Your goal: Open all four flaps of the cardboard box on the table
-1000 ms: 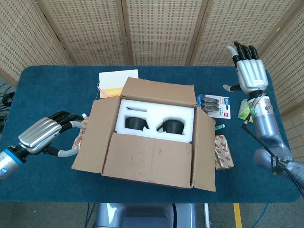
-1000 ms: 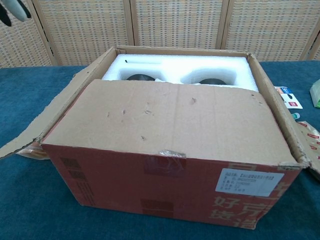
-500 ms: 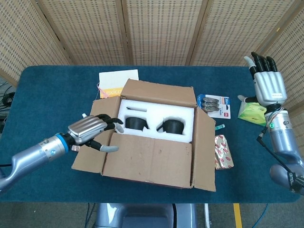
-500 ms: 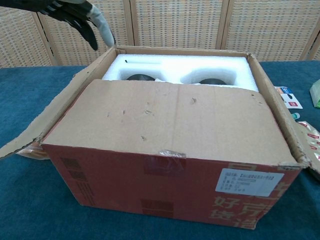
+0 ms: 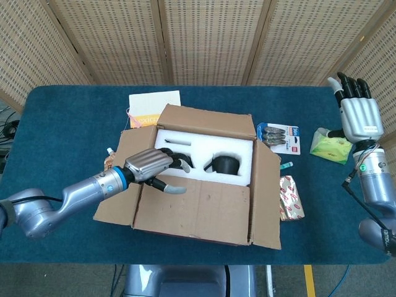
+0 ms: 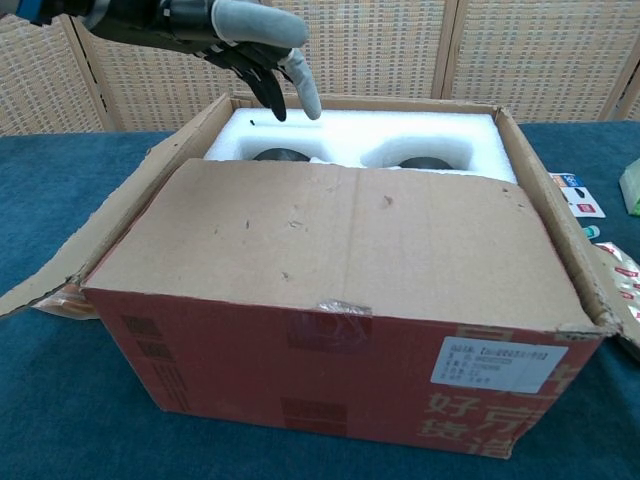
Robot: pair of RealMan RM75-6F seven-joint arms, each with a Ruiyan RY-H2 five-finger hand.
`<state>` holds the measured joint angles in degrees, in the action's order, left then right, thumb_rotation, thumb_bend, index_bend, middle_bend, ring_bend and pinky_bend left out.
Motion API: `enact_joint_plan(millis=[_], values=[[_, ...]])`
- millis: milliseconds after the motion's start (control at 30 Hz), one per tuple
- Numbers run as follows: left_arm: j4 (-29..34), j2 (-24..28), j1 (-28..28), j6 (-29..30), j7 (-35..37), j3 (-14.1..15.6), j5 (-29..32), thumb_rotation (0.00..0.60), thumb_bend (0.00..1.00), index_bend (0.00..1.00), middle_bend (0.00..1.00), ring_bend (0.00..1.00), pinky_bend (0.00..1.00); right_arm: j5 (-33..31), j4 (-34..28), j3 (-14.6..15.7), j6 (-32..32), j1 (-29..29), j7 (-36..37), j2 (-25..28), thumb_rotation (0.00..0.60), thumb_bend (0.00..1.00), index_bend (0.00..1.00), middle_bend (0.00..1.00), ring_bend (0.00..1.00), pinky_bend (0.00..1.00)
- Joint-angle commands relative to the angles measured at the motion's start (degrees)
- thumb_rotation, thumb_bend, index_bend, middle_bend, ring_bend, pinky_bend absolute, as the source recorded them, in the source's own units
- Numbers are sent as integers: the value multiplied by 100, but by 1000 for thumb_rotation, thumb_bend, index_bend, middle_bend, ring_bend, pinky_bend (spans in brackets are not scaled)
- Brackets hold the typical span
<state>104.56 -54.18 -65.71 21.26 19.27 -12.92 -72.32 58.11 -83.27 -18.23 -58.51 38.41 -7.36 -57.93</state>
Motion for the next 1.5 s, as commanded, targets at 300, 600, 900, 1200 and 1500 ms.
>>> enact_joint_plan(millis=[300, 600, 900, 1200, 1500], values=[[-200, -671, -799, 297, -1434, 603, 1635, 55, 0, 236, 137, 194, 114, 74, 125, 18, 6, -95, 152, -6, 600, 0, 0, 9, 0, 18], [29, -849, -1293, 741, -2302, 1070, 2657, 56, 0, 236, 137, 194, 114, 106, 201, 7, 10, -177, 288, 8, 600, 0, 0, 9, 0, 18], [291, -849, -1531, 886, -2618, 1246, 3191, 56, 0, 235, 136, 201, 114, 120, 274, -2, 33, -232, 380, 10, 600, 0, 0, 9, 0, 18], [464, -713, -1478, 847, -2484, 1167, 3224, 55, 0, 236, 140, 235, 114, 108, 351, -20, 43, -258, 429, -22, 600, 0, 0, 9, 0, 18], [542, -513, -1328, 655, -2162, 957, 3080, 56, 0, 236, 148, 251, 114, 86, 465, -27, 99, -255, 438, -79, 600, 0, 0, 9, 0, 18]])
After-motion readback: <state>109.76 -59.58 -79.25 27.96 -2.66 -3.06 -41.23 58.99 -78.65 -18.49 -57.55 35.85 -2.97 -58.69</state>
